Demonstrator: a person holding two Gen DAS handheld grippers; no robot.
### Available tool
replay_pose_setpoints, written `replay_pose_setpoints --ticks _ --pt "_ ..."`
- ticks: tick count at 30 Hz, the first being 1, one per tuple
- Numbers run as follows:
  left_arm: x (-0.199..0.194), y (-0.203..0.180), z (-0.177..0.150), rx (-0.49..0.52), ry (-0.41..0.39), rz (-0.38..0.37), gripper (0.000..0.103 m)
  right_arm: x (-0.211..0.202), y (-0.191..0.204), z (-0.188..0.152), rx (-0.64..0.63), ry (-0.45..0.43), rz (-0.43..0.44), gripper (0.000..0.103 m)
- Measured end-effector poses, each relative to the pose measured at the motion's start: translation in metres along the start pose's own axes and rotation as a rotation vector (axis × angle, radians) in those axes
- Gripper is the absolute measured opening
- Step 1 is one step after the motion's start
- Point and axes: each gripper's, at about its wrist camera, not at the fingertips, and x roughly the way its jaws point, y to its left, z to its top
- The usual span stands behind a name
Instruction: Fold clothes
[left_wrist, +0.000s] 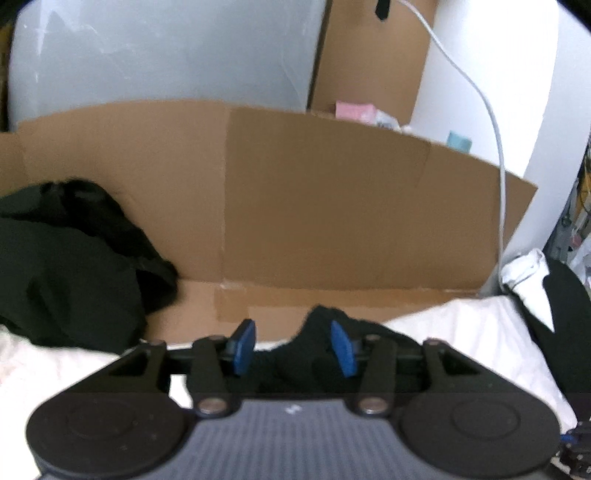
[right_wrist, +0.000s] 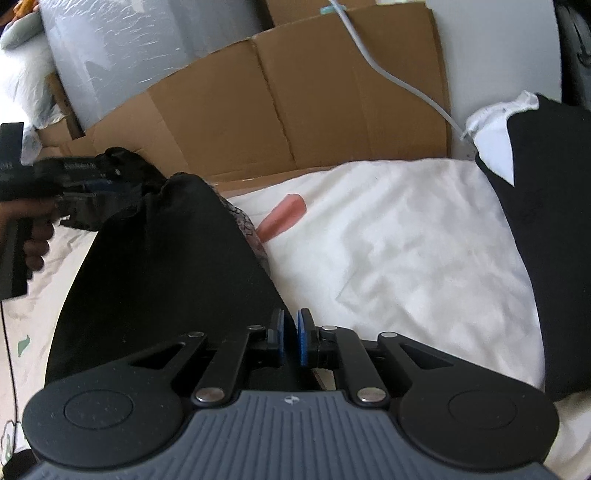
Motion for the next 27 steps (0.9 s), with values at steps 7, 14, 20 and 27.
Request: replay_pose_setpoints --ticks 7,14,20,27 --pt "-0.003 0.021 -0.020 -0.015 0.102 0.017 0.057 -0.001 0.008 0.002 -0.027 -0.013 0.025 0.009" --pt "0.005 0.034 -0.040 -0.064 0.140 -0.010 0.056 -0.002 0.016 0.002 -0.051 -0.023 0.072 0.009" --pt "0.016 0.048 -0.052 -0.154 0.161 -0.024 0.056 0.007 0.026 -0.003 -0.095 0.035 0.095 0.009" --pt "0.003 0.067 -0.054 -0.244 0.116 -0.057 0.056 0.020 0.011 -0.006 -0.020 0.115 0.059 0.009"
